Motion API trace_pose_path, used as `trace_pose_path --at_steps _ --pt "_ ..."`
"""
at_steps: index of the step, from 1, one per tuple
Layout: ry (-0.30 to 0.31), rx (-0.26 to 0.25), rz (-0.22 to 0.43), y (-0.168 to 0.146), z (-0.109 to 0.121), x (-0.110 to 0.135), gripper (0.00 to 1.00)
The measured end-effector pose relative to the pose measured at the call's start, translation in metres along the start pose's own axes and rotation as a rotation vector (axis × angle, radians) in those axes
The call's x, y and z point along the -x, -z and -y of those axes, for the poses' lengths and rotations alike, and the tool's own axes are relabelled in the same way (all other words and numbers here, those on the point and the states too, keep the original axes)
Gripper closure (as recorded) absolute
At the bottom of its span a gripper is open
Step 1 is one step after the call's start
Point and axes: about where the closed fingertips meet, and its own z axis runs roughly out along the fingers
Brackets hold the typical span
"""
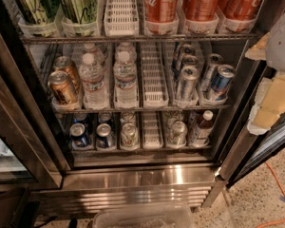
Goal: Pick 7up can from bottom shelf of fridge
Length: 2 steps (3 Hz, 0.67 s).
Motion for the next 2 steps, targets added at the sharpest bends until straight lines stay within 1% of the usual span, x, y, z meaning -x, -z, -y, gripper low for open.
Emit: trace_pose_path --at_steps 1,2 --pt "0.000 0.000 0.000 0.000 0.000 0.000 0.00" --pt "-0.009 -0.017 0.004 -0.017 -0.005 -0.004 0.00"
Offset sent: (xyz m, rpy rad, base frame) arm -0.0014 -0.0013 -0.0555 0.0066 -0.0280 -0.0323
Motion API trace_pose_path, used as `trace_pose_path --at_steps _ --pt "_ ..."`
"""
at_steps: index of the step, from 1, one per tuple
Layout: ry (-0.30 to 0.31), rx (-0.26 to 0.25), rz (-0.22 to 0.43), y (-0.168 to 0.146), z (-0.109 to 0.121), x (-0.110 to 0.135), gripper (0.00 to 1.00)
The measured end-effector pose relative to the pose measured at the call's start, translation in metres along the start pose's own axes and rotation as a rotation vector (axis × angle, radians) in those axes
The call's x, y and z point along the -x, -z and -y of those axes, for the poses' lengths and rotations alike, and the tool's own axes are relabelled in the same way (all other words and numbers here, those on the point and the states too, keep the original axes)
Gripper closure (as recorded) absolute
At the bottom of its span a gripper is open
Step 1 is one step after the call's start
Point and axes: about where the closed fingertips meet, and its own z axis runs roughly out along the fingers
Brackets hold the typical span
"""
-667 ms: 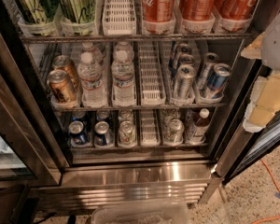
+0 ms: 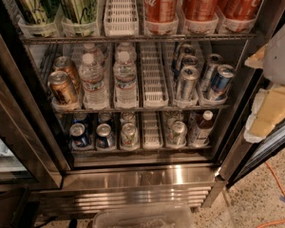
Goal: Pick 7up can from bottom shelf of fridge
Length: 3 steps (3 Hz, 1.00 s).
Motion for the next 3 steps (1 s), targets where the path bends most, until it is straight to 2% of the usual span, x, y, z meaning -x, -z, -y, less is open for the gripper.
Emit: trace_pose_path --at_steps 2,3 --pt "-0.041 0.002 0.099 -0.089 -0.026 -0.039 0.00" --pt "-0.061 -0.019 0.175 -0.121 -0.033 -0.047 0.00"
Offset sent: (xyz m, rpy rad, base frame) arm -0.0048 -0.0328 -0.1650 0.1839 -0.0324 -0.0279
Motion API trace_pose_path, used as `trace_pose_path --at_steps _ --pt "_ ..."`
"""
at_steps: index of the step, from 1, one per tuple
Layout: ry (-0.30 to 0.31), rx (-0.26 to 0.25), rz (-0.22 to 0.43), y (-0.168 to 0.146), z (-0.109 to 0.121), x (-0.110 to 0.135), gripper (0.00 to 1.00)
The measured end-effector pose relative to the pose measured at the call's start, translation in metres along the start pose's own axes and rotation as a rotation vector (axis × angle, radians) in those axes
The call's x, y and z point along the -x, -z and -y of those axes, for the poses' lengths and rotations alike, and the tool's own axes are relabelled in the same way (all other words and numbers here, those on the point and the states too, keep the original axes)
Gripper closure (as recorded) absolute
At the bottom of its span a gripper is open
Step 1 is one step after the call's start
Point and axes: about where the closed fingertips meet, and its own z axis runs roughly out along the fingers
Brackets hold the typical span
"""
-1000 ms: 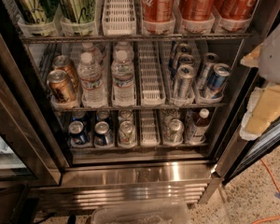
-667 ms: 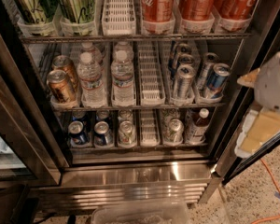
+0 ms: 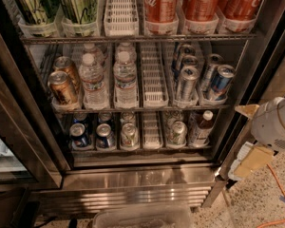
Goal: Pick 7up can from bottom shelf of fridge
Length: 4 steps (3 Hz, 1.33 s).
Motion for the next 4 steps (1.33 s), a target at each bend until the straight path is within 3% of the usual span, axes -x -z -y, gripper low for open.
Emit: trace_pose_path --at_steps 2,3,4 --pt "-0.001 -0.007 0.027 -0.017 -0.012 -0.003 0.00" --pt "0.023 -0.010 0.086 -0.051 -0.033 0.001 0.00" --pt "0.053 -0.011 0.168 -0.108 -0.062 0.012 0.00"
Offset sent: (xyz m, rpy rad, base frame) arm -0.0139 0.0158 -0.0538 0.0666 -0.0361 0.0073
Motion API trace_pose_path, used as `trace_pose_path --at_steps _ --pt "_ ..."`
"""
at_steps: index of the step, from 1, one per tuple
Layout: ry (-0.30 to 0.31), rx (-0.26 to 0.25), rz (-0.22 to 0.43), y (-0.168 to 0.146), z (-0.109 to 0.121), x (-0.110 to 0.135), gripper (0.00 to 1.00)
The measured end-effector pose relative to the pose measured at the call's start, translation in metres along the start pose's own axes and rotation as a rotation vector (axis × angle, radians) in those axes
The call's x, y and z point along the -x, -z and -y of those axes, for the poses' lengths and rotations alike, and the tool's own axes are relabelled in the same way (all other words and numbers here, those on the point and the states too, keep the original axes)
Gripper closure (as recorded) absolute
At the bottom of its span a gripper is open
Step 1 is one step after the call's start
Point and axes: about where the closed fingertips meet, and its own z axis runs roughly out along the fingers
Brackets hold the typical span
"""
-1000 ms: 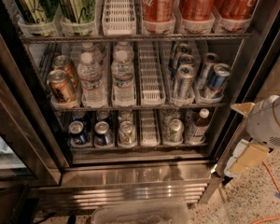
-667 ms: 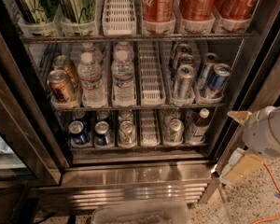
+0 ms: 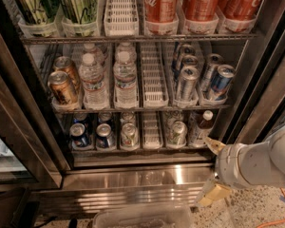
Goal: Pick 7up can from bottom shelf of fridge
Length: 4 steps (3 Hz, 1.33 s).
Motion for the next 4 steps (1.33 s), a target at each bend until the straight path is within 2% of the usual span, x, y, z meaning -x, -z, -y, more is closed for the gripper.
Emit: trace_pose_path --at_steps 1,2,4 --pt "0.000 0.000 0.000 0.000 0.000 0.000 0.00" --pt "-0.025 -0.029 0.036 -0.020 -0.003 -0.005 0.00" --pt "-0.080 -0.133 0.158 -0.076 -0.004 -0.011 0.00"
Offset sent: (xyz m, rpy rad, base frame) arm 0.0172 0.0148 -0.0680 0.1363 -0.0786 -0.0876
